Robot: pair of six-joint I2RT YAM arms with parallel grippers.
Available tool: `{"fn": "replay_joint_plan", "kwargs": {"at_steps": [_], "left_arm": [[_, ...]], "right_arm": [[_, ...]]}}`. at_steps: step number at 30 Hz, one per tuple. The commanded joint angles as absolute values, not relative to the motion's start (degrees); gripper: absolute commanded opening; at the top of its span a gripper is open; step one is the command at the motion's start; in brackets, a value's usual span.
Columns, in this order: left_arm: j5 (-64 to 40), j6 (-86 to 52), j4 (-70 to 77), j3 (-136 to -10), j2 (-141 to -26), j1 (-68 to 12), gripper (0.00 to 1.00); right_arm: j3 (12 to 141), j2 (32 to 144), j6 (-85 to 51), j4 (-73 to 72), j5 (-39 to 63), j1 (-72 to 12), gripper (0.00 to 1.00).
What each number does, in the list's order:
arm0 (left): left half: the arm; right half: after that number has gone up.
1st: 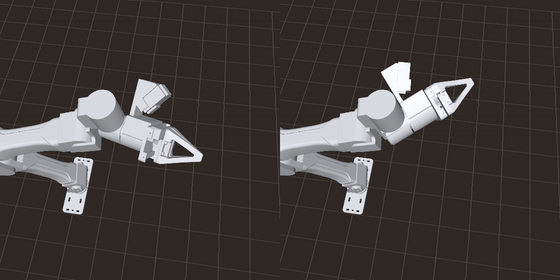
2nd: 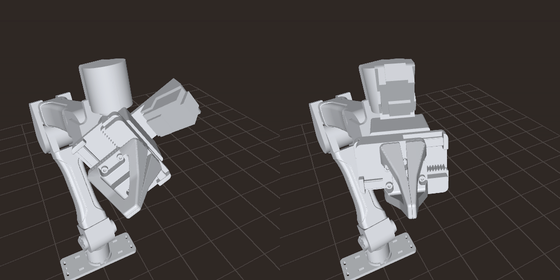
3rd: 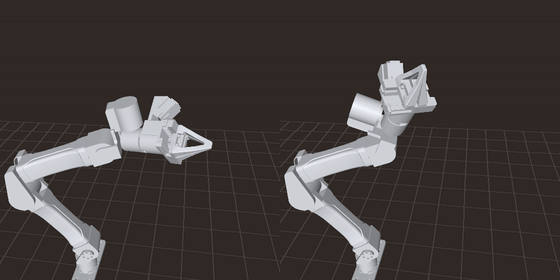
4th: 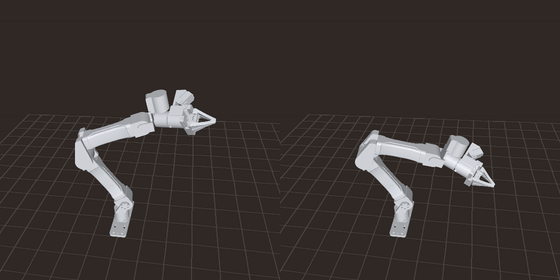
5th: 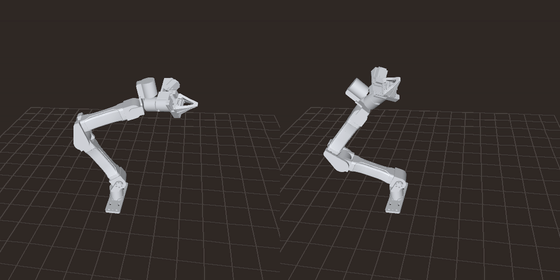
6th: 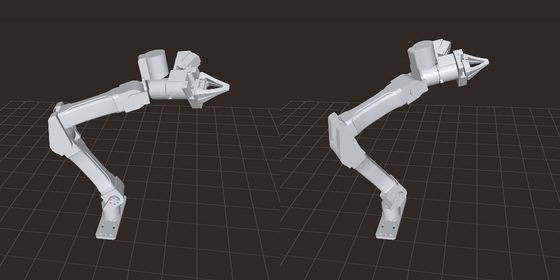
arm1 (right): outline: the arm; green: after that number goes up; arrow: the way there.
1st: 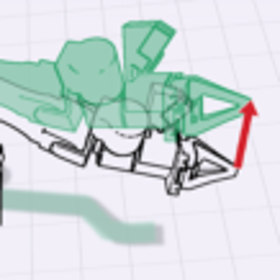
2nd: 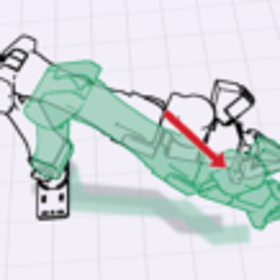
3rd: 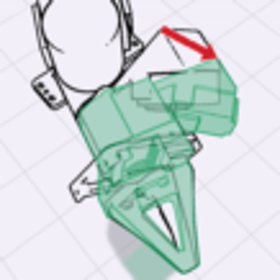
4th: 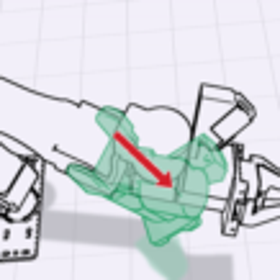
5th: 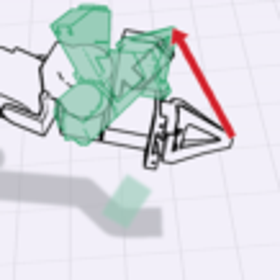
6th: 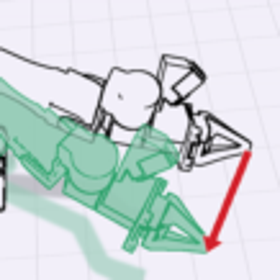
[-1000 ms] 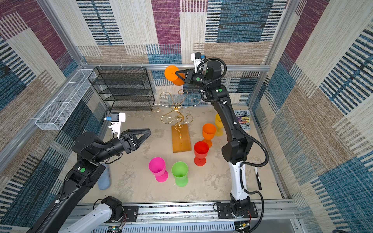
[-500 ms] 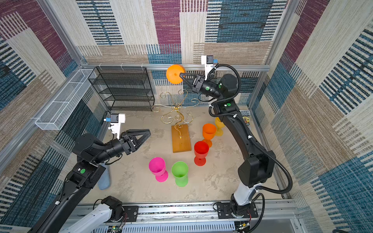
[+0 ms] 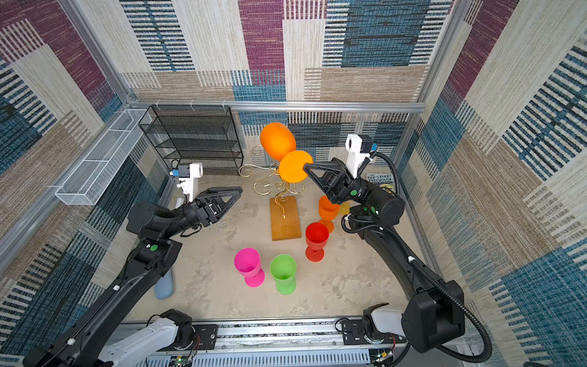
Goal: Take the wine glass off the wine glass rack
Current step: Place the wine glass at the center of the table.
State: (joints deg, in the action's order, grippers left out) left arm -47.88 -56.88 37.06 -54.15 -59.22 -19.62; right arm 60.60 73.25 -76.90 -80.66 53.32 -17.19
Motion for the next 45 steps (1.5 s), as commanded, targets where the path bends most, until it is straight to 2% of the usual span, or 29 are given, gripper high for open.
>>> {"fn": "replay_joint_plan", "kwargs": {"at_steps": [1, 4, 6, 10, 18, 28, 45], "left_arm": [[-53.0, -70.4, 61.6, -56.1, -64.4, -16.2, 0.55], [-55.4, -75.8, 74.4, -57.8, -69.6, -12.6, 0.56], [-57.7, -75.9, 76.7, -59.7, -71.9, -11.7, 0.57], [-61.6, -72.0, 75.1, -61.8, -73.7, -11.6, 0.56], [-63.9, -57.7, 61.2, -60.1, -71.4, -11.6, 0.57], [-64.3, -71.5, 80.7, -60.1, -79.3, -11.8, 0.58], [-65.4, -70.7, 80.8, -60.6, -80.4, -17.9, 0.60]], "right_arm": [[57.2, 72.2, -87.9, -99.0, 51.1, -17.4, 0.00], [54.3, 71.4, -91.8, -103.2, 49.0, -17.5, 0.00], [53.1, 71.1, -93.7, -104.9, 47.9, -17.4, 0.00], [50.5, 70.2, -93.8, -105.9, 46.3, -18.4, 0.00], [48.8, 68.9, -91.6, -106.0, 44.3, -20.9, 0.00], [52.1, 69.3, -89.2, -105.9, 44.3, -26.2, 0.00], [51.2, 70.0, -88.4, -105.9, 43.7, -27.2, 0.00]]}}
